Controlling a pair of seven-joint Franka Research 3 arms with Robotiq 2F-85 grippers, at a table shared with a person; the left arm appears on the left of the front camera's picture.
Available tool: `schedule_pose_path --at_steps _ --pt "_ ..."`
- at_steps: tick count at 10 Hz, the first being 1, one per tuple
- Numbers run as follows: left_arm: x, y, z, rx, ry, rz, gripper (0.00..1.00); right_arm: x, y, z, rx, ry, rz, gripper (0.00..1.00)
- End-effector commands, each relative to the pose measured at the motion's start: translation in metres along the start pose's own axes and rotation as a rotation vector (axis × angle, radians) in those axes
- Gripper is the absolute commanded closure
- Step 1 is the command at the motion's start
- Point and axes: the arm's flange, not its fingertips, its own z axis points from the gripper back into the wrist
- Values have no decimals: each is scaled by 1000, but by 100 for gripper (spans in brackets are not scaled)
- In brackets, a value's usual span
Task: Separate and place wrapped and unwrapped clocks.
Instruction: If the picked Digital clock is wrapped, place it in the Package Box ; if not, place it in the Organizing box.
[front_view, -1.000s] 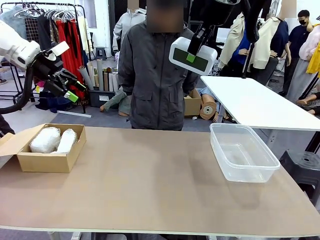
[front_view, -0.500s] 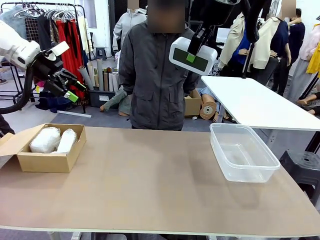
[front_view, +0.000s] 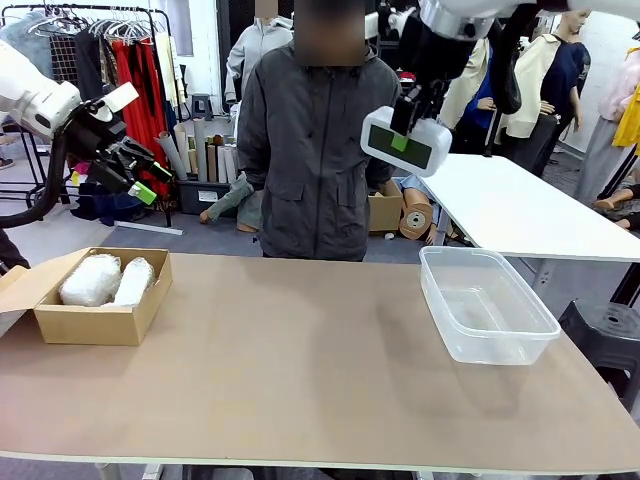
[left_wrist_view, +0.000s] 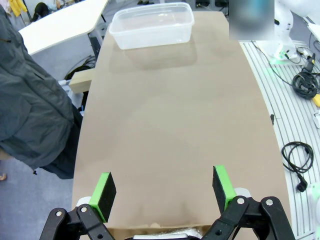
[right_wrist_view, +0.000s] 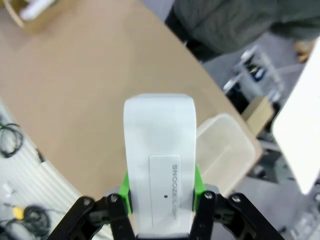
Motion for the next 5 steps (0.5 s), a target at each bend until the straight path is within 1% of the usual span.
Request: schedule_pose_path --at_steps 1,2,3,4,5 --pt "2 0 1 6 -10 0 0 -12 -3 -5 -19 15 -129 100" --pt "2 0 1 6 -10 0 0 -18 -16 -11 -38 54 -214 100" --pt "2 0 1 6 -10 0 0 -24 -25 -21 -52 104 -270 100" --pt "2 0 1 6 -10 0 0 -31 -35 -33 -49 152 -306 100" --pt "2 0 1 6 -10 0 0 -37 -46 -48 -80 192 -352 100"
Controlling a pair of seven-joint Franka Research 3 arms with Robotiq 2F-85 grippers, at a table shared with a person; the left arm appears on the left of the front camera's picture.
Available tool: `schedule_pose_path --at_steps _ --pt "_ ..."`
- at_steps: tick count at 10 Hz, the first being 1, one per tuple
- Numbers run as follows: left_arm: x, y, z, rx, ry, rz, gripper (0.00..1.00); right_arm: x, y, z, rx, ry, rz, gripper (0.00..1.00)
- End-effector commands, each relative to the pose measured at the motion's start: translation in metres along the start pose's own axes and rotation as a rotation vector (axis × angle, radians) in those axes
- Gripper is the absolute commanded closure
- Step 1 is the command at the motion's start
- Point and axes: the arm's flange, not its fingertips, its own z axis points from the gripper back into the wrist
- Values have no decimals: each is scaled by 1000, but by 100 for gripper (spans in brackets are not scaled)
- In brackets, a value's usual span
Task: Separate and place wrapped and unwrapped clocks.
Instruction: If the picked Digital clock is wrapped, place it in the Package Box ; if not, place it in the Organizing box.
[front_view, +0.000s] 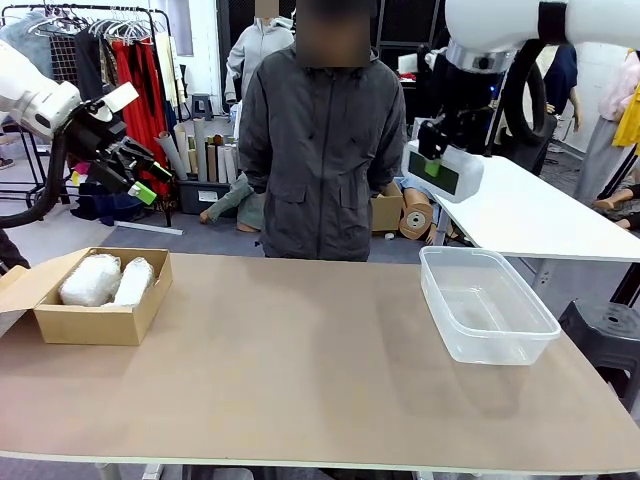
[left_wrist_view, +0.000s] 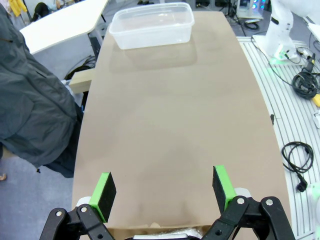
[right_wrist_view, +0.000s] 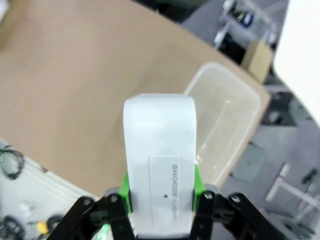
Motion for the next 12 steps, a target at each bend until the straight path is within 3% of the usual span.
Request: schedule_pose_path --at_steps 1,3,6,10,12 --pt "2 0 1 6 -10 0 0 0 -8 -22 -41 69 -88 100" --pt "2 0 1 6 -10 0 0 -15 -6 -56 -34 120 -159 100" --pt "2 0 1 6 -10 0 0 -39 -13 -89 -40 77 -318 100" --pt "2 0 1 6 -10 0 0 -66 -46 -105 -53 33 -448 100" --pt "2 0 1 6 -10 0 0 -48 -34 -100 -35 73 -369 100"
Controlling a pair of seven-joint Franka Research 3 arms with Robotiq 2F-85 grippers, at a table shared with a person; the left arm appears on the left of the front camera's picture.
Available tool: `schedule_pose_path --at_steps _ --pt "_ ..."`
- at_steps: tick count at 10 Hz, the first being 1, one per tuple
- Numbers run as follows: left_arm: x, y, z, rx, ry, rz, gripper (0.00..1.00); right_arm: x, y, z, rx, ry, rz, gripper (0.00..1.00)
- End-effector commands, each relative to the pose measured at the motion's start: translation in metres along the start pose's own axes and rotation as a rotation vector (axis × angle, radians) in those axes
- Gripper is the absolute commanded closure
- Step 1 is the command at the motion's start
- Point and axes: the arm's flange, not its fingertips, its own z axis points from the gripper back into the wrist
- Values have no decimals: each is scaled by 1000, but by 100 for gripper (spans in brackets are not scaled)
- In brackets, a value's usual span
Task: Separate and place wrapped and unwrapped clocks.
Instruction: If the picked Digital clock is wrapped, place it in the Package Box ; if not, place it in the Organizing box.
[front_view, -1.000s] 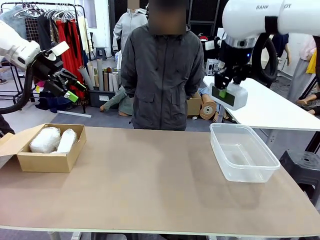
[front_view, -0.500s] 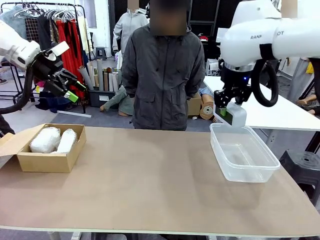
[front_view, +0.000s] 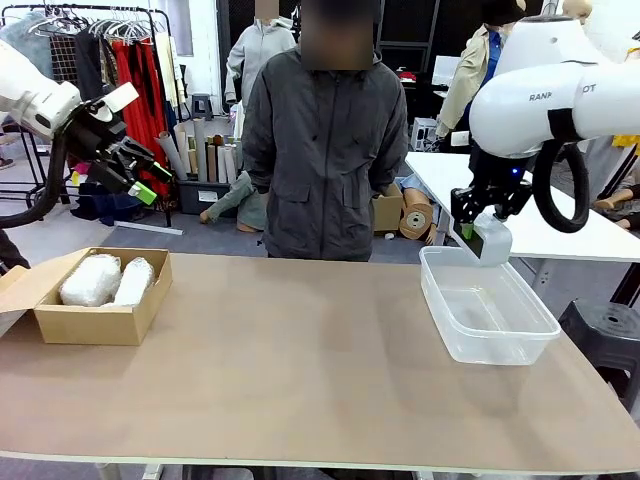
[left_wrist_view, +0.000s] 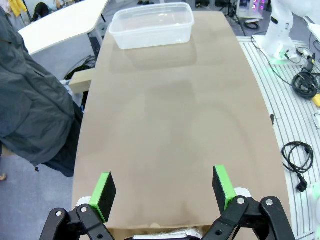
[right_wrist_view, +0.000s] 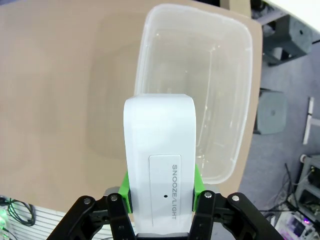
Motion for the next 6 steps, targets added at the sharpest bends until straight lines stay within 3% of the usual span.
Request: schedule_pose_path --at_steps 1,6 --pt "2 0 1 6 -10 0 0 4 8 6 3 3 19 100" --pt "2 0 1 6 -10 0 0 4 8 6 3 3 19 100"
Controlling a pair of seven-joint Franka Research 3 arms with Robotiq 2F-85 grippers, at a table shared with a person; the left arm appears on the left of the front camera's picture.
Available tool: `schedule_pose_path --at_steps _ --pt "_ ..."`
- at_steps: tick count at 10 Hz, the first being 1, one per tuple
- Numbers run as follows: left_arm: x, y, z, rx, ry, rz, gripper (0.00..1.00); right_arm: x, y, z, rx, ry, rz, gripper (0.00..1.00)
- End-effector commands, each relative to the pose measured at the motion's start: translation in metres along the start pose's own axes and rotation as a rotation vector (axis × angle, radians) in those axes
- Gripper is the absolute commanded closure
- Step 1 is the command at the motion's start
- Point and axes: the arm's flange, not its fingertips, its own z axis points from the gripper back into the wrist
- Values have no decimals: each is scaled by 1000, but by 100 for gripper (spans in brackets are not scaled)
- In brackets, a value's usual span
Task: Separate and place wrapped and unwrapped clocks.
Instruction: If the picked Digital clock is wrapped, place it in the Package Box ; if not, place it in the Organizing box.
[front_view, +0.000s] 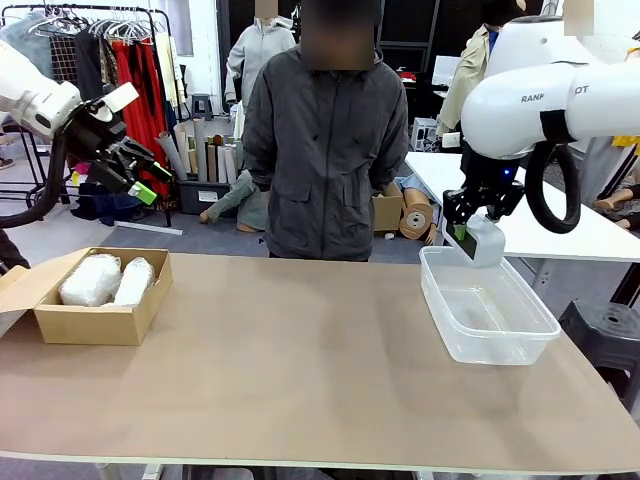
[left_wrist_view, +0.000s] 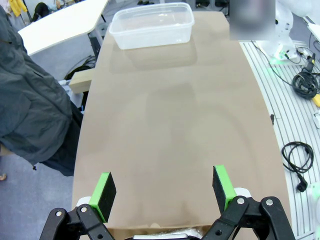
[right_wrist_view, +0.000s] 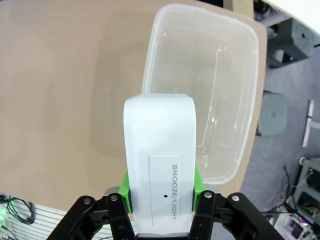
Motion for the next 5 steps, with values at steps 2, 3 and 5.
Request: schedule_pose_path --at_steps 2,3,5 --pt "2 0 1 6 -10 0 0 0 0 0 0 0 0 100" --pt "2 0 1 6 -10 0 0 12 -7 1 25 23 -64 100" --pt "2 0 1 6 -10 0 0 31 -20 -8 77 60 -134 100"
